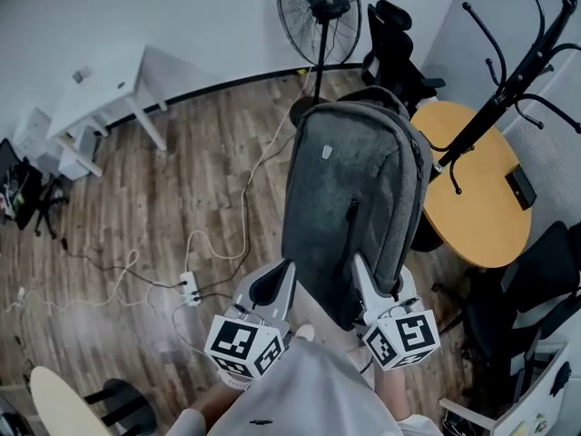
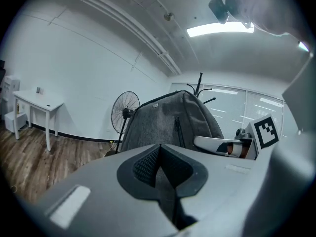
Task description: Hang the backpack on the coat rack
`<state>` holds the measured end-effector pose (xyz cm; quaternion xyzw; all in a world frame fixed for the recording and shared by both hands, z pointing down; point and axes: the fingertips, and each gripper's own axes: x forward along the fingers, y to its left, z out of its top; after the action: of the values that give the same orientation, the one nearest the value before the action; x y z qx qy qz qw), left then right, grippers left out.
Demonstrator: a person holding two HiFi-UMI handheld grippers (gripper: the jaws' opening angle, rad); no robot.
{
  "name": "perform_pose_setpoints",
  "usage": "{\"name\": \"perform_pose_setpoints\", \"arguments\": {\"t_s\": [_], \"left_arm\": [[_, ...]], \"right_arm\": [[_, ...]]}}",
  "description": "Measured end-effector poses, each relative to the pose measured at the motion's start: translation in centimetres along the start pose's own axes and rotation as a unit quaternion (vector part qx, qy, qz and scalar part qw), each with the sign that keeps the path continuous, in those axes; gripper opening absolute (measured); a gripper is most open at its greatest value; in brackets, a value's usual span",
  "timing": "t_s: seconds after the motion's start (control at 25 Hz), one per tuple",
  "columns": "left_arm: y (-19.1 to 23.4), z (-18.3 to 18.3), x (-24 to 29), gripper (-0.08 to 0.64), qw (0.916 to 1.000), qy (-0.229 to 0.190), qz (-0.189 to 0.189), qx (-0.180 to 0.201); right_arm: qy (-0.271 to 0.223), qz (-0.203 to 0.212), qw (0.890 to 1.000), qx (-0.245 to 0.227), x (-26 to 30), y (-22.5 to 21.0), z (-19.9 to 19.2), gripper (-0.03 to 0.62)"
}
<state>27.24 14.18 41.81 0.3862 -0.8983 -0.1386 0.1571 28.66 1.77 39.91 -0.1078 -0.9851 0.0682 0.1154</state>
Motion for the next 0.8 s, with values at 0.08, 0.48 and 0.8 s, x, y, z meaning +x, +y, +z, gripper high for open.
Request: {"name": "perform_pose_setpoints", "arguments": {"t_s": [0.08, 0.48, 0.8], "left_arm": [[1.5, 0.8, 1.2, 0.017, 1.0000, -0.001, -0.008, -0.003], [8.0, 6.7, 6.3, 0.017, 0.9967, -0.006, -0.079, 0.012], [14.4, 10.0, 8.6, 0.017, 0.9912, 0.010, -0.132, 0.008]], "right_arm": [[0.003, -0.009, 1.000, -0.002, 1.9, -0.2, 0.3, 0.104], [-0.019, -0.086, 0.996, -0.014, 10.1, -1.5, 4.7, 0.104], [-0.038, -0.146, 0.988, -0.021, 15.4, -0.4, 6.6, 0.104]]}}
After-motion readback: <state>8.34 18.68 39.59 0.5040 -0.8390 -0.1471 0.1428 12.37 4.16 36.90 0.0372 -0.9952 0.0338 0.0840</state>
